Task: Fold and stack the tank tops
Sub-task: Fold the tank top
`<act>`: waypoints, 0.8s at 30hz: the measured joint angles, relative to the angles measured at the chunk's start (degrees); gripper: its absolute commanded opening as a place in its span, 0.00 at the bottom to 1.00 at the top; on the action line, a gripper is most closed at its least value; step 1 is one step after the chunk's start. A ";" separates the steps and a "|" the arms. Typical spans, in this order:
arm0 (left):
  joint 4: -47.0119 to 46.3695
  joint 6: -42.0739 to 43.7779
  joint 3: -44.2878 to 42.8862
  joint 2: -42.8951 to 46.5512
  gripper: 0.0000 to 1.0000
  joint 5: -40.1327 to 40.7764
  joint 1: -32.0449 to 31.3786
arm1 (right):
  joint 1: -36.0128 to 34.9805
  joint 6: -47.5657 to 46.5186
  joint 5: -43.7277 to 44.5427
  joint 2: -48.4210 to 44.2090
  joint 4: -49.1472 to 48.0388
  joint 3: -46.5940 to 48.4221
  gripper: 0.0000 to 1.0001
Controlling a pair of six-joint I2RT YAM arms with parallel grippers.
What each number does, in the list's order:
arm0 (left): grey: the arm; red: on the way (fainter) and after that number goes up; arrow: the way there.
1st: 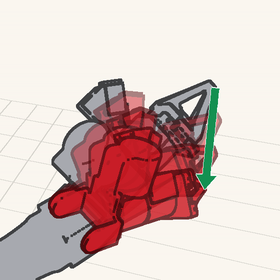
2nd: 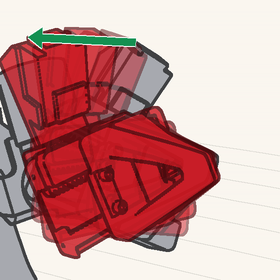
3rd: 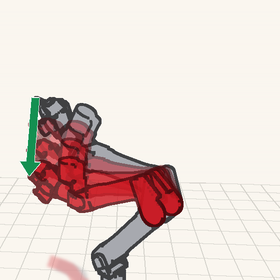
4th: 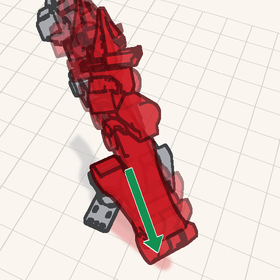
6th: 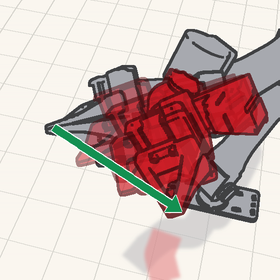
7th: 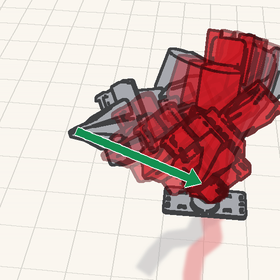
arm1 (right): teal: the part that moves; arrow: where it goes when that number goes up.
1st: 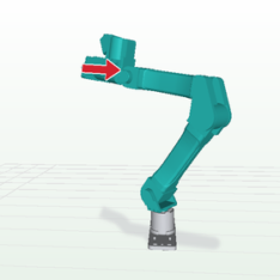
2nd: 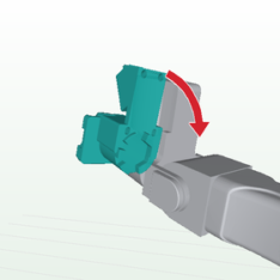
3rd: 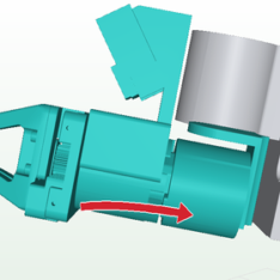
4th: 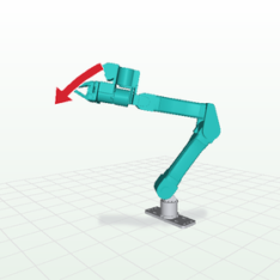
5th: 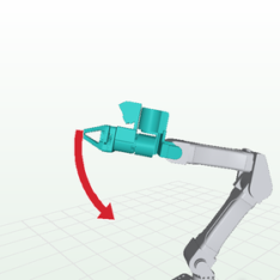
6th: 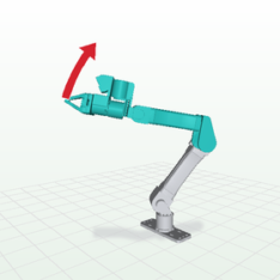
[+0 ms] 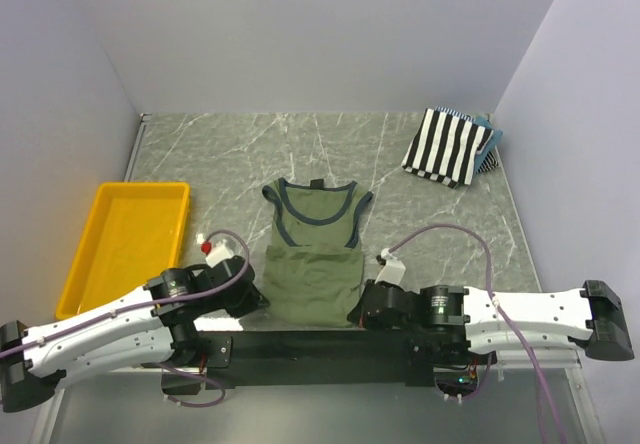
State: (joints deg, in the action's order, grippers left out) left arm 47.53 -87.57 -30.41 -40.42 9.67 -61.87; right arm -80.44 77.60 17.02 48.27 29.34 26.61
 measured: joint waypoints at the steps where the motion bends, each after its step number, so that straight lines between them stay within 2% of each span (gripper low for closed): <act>1: 0.83 0.09 -2.08 0.07 0.01 1.95 0.02 | 0.33 0.00 1.11 -0.04 1.22 1.36 0.00; 5: 0.50 2.80 -8.46 -1.18 0.01 7.54 2.51 | 6.05 -3.50 3.63 0.17 3.17 7.54 0.00; 9: -3.87 9.40 -12.26 -5.07 0.01 8.66 12.41 | 15.28 -10.08 4.20 1.01 1.81 11.85 0.00; 16: -15.26 19.61 -16.79 -14.93 0.00 4.52 27.36 | 29.86 -22.80 0.76 8.98 -3.43 19.78 0.00; 24: -26.88 24.33 -24.11 -29.55 0.00 -0.22 35.43 | 43.45 -32.35 -6.47 22.23 -10.62 25.90 0.00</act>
State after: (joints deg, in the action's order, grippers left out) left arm 20.64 -63.24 -54.52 -69.97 9.45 -26.44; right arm -36.99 45.25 10.55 70.50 18.72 52.51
